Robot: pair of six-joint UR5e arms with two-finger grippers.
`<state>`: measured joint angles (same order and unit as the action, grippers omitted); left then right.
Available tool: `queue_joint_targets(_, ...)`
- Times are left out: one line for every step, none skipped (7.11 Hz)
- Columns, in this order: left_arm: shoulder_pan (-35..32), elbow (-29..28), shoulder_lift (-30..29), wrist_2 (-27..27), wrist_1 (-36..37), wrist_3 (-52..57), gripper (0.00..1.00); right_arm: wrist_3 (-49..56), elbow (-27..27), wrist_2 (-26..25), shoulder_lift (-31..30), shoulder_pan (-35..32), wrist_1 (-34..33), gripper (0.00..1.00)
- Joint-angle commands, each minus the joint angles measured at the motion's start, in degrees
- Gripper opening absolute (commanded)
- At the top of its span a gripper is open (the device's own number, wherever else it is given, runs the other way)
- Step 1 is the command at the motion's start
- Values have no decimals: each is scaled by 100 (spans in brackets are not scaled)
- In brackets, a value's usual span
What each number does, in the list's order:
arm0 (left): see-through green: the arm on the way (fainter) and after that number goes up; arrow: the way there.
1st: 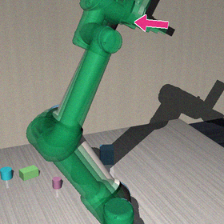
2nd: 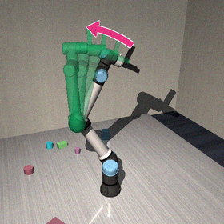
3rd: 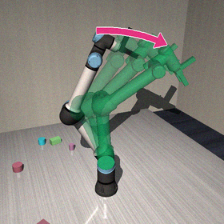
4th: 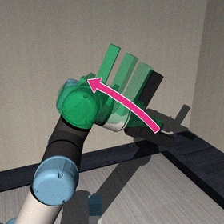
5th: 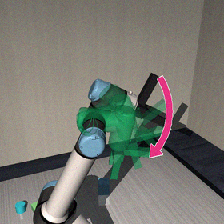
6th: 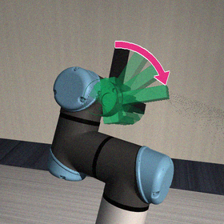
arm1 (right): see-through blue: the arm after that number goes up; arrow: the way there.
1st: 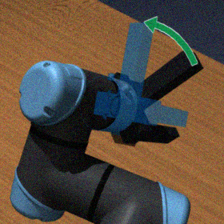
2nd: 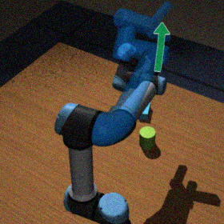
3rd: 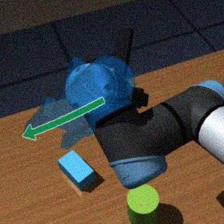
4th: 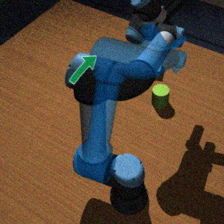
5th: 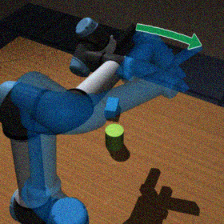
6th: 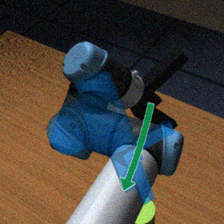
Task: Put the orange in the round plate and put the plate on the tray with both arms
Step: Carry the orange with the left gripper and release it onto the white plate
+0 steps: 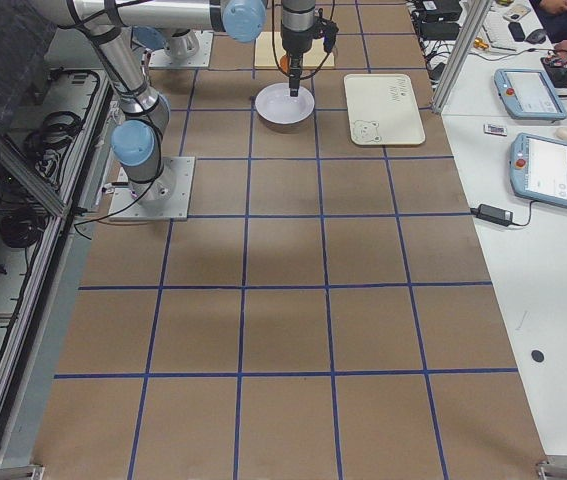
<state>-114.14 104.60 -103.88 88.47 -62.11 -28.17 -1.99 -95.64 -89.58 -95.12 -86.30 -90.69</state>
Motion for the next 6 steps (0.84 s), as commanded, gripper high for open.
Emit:
queue_joint_targets(-267, 226, -350, -241, 591, -400, 22, -38, -7, -7, 46, 87, 24, 100)
queue_joint_targets(-267, 375, -544, -259, 926, -400, 24, 5, -16, 2, 134, 166, 7, 100)
queue_joint_targets(-267, 429, -728, -242, 938, -392, 29, 14, -24, 2, 169, 219, -2, 100)
queue_joint_targets(-267, 404, -826, -216, 947, -400, 54, 14, -24, 10, 170, 219, -19, 100)
queue_joint_targets(-267, 403, -844, -224, 947, -409, 100, 14, -24, 45, 239, 228, -28, 100)
queue_joint_targets(-258, 342, -810, -233, 956, -392, 100, -29, -24, 124, 292, 237, -89, 100)
